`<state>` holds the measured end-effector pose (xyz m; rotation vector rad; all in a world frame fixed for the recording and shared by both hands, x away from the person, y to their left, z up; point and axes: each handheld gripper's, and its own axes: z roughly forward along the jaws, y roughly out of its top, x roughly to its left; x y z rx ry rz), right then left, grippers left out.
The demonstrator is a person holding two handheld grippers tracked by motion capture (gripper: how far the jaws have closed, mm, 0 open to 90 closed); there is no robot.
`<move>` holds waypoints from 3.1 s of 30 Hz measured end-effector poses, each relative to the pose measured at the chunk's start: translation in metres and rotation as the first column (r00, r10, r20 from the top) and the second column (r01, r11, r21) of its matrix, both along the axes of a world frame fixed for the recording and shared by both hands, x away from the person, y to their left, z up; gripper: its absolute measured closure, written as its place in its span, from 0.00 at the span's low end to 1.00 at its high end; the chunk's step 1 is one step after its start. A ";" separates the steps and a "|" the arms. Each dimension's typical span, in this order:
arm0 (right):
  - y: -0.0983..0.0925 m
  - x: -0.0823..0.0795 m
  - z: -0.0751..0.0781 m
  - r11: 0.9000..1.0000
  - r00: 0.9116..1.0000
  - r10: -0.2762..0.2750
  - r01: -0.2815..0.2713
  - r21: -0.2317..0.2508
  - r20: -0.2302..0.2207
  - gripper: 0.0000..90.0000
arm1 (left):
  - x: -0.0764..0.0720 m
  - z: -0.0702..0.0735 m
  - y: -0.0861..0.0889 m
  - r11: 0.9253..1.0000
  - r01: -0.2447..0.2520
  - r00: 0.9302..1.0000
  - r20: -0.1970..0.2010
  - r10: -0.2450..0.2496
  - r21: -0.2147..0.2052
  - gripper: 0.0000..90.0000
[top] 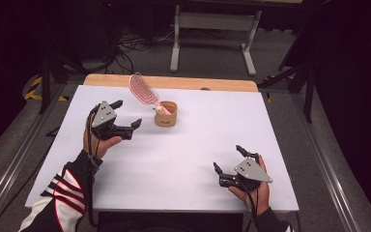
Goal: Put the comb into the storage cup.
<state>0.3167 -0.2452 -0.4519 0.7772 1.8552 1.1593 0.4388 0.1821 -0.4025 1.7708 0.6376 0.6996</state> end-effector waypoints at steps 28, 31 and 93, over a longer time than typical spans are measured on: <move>-0.002 -0.002 0.004 1.000 1.000 -0.002 0.002 0.009 0.018 0.09 | -0.034 0.006 0.002 0.996 0.087 0.996 0.020 -0.087 0.016 0.07; -0.002 -0.002 0.004 1.000 1.000 -0.003 0.002 0.009 0.021 0.09 | -0.038 0.006 0.001 0.995 0.100 0.995 0.020 -0.100 0.017 0.07; 0.007 -0.008 0.007 1.000 0.999 0.025 -0.025 -0.009 0.035 0.09 | -0.101 -0.026 0.009 0.967 0.157 0.984 0.054 -0.171 0.203 0.08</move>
